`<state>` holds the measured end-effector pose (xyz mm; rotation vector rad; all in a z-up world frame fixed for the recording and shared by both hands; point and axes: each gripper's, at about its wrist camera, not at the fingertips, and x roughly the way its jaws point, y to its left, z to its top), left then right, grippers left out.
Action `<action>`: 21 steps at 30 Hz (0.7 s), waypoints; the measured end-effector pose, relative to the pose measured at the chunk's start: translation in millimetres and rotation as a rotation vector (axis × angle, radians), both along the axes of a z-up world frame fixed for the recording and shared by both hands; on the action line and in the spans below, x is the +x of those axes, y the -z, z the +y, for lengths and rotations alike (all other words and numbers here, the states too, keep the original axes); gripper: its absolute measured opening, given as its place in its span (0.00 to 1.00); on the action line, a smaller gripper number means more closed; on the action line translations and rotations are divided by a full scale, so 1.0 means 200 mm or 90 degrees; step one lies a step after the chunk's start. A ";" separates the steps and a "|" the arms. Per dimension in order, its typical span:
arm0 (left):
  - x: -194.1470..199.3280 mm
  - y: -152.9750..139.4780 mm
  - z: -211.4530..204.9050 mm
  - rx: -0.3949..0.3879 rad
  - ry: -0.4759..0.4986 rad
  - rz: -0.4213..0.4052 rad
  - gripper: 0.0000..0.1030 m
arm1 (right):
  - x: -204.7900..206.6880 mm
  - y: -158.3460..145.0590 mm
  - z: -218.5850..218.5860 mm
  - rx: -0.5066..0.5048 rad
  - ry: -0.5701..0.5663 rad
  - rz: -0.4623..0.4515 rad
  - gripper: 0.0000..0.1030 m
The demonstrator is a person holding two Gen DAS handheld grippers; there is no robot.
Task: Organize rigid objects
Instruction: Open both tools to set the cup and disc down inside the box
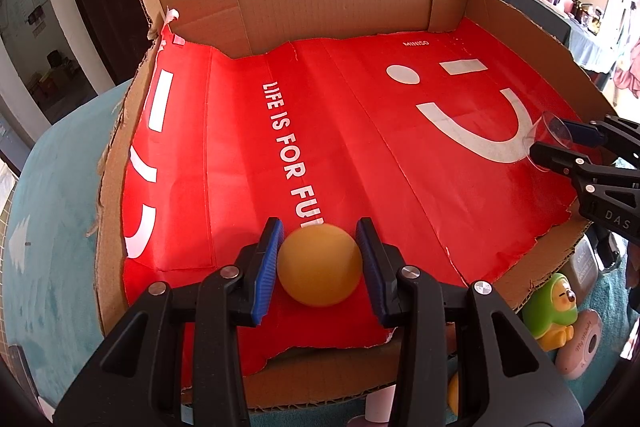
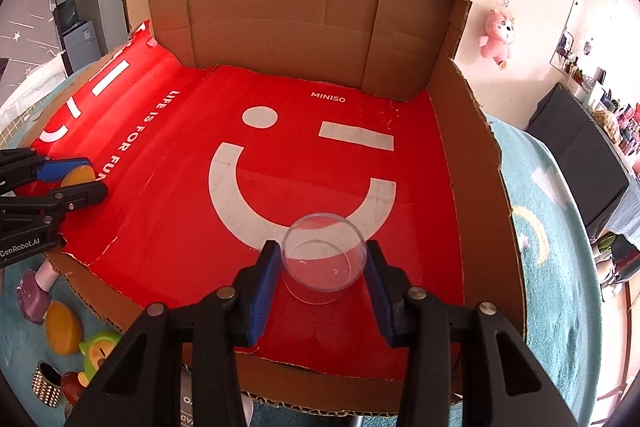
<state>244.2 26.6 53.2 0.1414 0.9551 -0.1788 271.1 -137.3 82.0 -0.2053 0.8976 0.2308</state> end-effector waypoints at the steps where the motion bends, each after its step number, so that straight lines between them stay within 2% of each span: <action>1: 0.00 0.00 0.00 0.000 -0.001 0.000 0.36 | 0.00 0.00 0.00 0.002 0.000 0.000 0.44; 5: 0.00 0.00 0.00 0.001 0.000 -0.003 0.37 | 0.00 0.00 0.00 0.008 -0.001 0.001 0.44; 8: 0.00 0.00 0.00 -0.008 0.002 -0.005 0.49 | 0.01 0.00 -0.01 0.011 -0.002 0.002 0.44; 14: -0.01 -0.03 0.01 -0.023 0.004 -0.017 0.53 | 0.00 -0.01 -0.02 0.015 -0.001 -0.001 0.44; 21: -0.08 -0.11 0.01 -0.033 0.001 -0.063 0.66 | -0.04 -0.07 -0.04 0.029 0.001 -0.017 0.47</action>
